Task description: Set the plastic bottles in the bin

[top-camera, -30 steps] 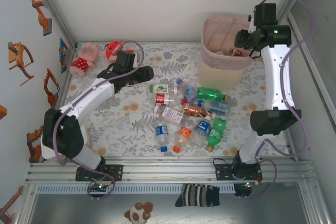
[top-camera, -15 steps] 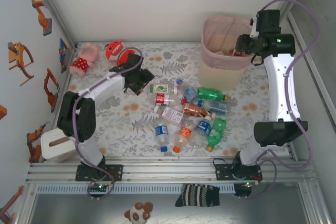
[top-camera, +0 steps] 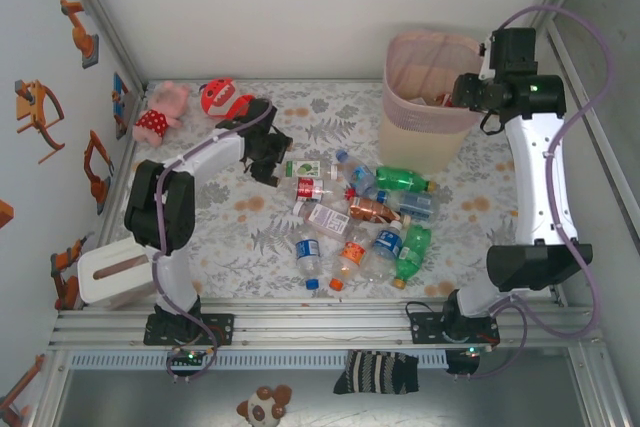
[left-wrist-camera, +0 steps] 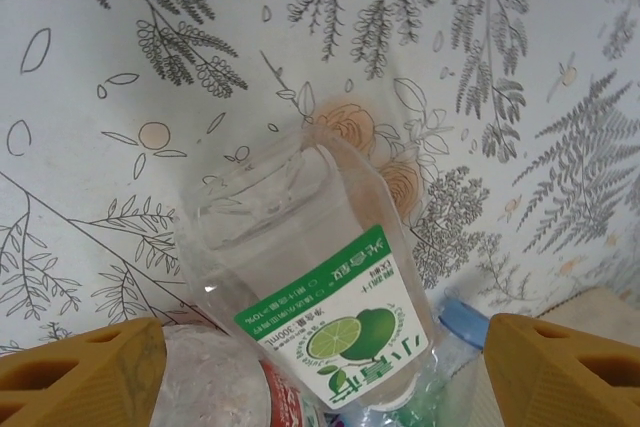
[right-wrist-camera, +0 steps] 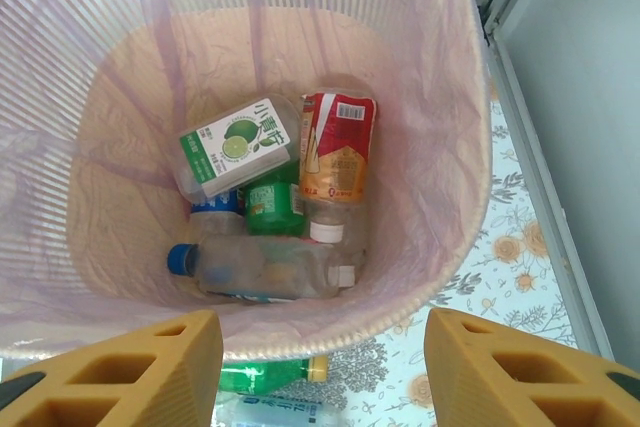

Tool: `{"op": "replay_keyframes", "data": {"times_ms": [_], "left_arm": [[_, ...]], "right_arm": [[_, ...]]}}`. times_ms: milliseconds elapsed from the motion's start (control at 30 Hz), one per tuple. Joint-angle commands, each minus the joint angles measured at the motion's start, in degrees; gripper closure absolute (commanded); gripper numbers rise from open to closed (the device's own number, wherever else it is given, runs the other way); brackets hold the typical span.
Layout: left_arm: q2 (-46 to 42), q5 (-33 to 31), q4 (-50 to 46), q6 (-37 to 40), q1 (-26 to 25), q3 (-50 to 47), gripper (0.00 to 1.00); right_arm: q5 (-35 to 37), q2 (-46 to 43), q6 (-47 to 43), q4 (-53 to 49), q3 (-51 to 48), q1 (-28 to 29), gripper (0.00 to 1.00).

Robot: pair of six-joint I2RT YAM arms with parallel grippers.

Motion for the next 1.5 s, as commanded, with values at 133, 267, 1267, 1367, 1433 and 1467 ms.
{"op": "replay_keyframes", "data": {"times_ms": [133,267,1267,1367,1433,1467], "left_arm": [[5.9,6.2,-0.6,-9.4,0.7,2.5,0.16],[7.1,6.2,1.1,-11.2,0.8,2.5,0.16],[4.8,3.5,7.3,-12.8,2.9,1.6,0.37],[2.4,3.1,8.0,-11.3,3.4,0.9,0.38],[0.4,2.4,8.3,-10.2,3.5,0.0,0.38],[-0.6,2.0,8.6,-9.7,3.6,-0.4,0.38]], "right_arm": [[2.4,-3.6,0.0,1.2,-1.4,0.3,0.45],[2.5,-4.5,0.1,1.4,-1.9,0.3,0.45],[2.0,-6.0,0.4,2.6,-2.6,0.3,0.46],[1.7,-6.5,0.6,2.7,-2.6,0.3,0.46],[1.2,-7.0,0.8,3.1,-2.6,0.4,0.46],[0.9,-7.3,0.9,3.3,-2.7,0.3,0.46]]}}
